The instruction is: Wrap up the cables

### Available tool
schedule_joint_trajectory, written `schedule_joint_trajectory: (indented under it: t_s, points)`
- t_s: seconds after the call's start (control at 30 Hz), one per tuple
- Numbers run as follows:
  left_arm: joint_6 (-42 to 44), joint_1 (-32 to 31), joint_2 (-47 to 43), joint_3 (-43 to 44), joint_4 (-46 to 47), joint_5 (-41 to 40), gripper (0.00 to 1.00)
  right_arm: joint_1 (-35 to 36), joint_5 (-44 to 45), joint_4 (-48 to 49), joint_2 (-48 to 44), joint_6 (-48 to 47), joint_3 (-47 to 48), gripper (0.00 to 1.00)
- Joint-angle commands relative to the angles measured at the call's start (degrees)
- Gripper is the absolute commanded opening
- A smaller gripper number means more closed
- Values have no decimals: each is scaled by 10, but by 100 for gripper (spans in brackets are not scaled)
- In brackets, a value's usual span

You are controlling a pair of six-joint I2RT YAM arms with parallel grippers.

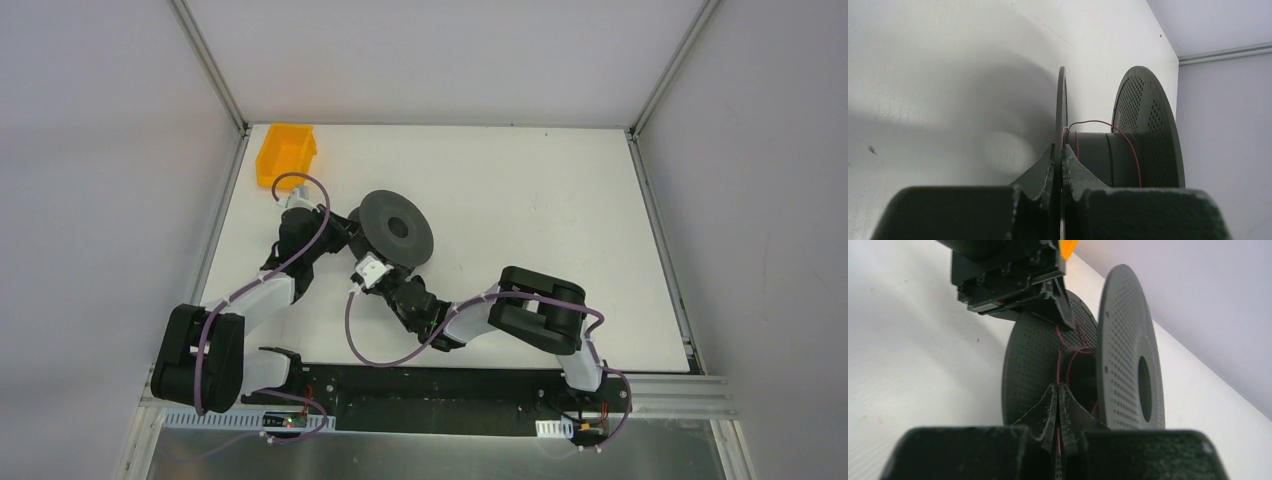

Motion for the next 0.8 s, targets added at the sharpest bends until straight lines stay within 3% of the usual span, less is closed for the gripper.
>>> schedule_joint_trajectory:
  t_s: [0.0, 0.43, 0.77]
  points:
    - [-4, -9, -18, -7, 20, -24, 0, -1, 63, 57, -11, 15, 23, 0]
    - [-19, -38, -42, -2, -48, -91, 0, -26, 36, 2, -82, 170, -21, 0]
    - [-14, -40, -44, 3, -57, -96, 0, -32, -22, -13, -105, 209, -34, 0]
